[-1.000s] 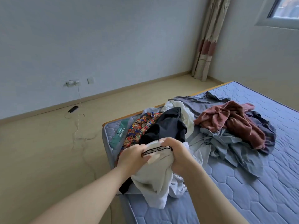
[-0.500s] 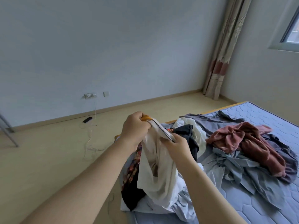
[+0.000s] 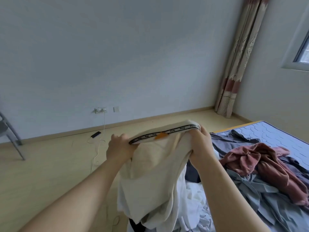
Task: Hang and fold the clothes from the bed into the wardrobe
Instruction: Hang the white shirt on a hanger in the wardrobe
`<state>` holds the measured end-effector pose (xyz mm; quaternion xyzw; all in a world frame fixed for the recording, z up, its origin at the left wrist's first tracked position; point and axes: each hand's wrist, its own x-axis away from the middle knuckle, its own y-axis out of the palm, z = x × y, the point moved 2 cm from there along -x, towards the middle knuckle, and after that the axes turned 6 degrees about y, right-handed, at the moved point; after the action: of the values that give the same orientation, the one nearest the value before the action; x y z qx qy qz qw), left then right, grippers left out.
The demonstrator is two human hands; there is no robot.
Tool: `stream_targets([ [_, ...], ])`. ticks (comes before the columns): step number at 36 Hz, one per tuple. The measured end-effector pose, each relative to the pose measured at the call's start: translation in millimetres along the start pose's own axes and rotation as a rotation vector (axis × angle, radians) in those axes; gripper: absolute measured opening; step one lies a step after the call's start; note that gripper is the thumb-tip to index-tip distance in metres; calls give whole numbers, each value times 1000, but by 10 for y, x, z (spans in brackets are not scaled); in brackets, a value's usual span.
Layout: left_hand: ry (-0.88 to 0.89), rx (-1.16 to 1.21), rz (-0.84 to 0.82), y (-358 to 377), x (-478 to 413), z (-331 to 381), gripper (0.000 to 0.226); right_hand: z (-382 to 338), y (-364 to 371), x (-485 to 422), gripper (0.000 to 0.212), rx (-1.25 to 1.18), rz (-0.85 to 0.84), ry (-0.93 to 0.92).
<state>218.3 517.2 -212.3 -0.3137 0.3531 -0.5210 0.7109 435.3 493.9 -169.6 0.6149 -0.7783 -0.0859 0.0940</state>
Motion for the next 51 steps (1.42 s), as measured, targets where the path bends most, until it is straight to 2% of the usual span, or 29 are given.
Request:
stream_targets([
  [2,-115,203,-69,11,12,-69,35,103,-52,1,37,58,52,28],
  [6,-319,601,-84,13,-25,-130,16,236,-66,14,49,140,62,91],
  [7,-347,706,-80,-17,-38,-94,11,228,-57,9,46,132,67,104],
  [10,-367,985,-12,-213,-104,65,13,149,6,-15,30,106,64,107],
  [13,-255,1106,178,-540,-140,226,13,17,100,-23,33,35,26,37],
  [15,-158,1114,307,-735,-114,281,14,-64,175,-8,25,-18,-13,-16],
  [17,-112,1019,379,-828,-83,262,14,-91,245,15,14,12,-34,-26],
  [21,-167,849,417,-780,-5,28,19,39,376,78,20,139,-37,24],
  [25,-240,844,472,-799,167,-223,18,198,561,164,23,121,-93,70],
  [29,-321,892,564,-986,366,-407,17,277,865,288,24,91,-229,116],
  [36,-323,936,704,-1528,794,-645,20,286,1491,684,18,30,-501,183],
  [51,-194,881,1067,-3004,2182,-1279,21,197,2692,2176,22,-100,-972,215],
])
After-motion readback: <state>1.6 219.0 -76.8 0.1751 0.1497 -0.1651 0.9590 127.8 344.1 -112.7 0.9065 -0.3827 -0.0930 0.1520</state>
